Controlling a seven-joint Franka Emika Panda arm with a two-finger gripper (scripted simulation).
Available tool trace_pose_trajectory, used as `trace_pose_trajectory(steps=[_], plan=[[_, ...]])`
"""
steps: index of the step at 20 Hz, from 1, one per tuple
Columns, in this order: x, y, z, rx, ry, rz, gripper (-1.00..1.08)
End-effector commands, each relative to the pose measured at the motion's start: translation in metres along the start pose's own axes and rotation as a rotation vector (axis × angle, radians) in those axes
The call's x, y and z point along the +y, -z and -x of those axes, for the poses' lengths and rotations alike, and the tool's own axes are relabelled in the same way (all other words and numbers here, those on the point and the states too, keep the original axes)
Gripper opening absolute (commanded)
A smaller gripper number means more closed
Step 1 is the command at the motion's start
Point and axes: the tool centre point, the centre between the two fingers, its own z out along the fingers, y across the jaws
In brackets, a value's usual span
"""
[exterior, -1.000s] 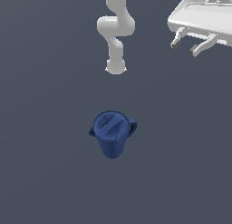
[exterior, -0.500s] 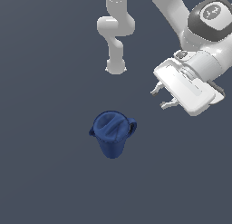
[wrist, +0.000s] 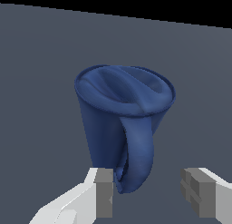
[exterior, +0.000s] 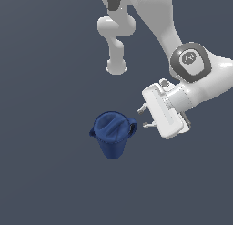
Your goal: Pick up the object and move it to a goal position.
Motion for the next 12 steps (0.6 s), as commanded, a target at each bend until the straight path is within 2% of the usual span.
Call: trace_pose_trajectory(steps=[1, 12], plan=[[-0.0002, -0.0114, 0.0056, 0.000, -0.148, 0.015, 0.28], [-0.0004, -0.0175, 0.0131, 0.005, -0.141, 0.027, 0.28]])
